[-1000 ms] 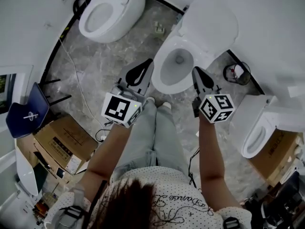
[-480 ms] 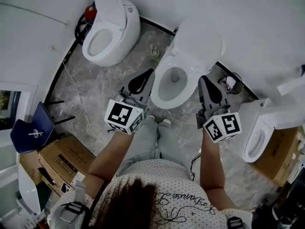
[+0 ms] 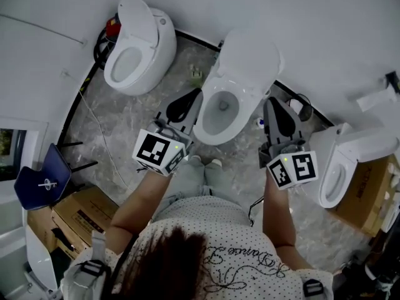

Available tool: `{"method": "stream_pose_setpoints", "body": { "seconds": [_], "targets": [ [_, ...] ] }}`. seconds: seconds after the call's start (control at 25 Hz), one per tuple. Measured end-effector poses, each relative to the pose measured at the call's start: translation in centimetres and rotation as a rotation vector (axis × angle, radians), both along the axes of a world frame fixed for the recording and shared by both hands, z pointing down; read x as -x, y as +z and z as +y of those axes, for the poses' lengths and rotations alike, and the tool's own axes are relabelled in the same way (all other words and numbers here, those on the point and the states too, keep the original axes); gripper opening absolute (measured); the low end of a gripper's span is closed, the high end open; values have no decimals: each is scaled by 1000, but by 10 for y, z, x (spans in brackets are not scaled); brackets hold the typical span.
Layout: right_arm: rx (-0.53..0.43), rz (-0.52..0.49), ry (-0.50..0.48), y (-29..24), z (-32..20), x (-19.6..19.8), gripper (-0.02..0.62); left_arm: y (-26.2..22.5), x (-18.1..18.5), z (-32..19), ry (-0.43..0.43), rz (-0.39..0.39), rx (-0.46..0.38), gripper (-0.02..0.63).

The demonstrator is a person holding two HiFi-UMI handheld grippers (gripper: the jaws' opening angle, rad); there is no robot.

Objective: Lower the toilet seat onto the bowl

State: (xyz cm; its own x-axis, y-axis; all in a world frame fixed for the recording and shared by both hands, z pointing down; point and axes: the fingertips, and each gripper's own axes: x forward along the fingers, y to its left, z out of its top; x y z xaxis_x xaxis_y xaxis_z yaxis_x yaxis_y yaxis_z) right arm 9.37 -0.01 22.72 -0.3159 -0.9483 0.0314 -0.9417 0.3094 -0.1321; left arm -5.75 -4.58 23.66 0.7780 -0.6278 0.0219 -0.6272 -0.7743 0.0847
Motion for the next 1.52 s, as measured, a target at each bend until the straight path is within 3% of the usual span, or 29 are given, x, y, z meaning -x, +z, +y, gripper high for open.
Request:
{"method": "stream_pose_setpoints", "body": {
  "seconds": [0.28,1.52],
  "targets": [
    [-11,40,43,-4,-3,-16,18,-13,-15,0,11,-3,-35,5],
    [-24,75,-10,1,6,-43,18,-10,-46,14,-51,1,-44,5]
  ]
}}
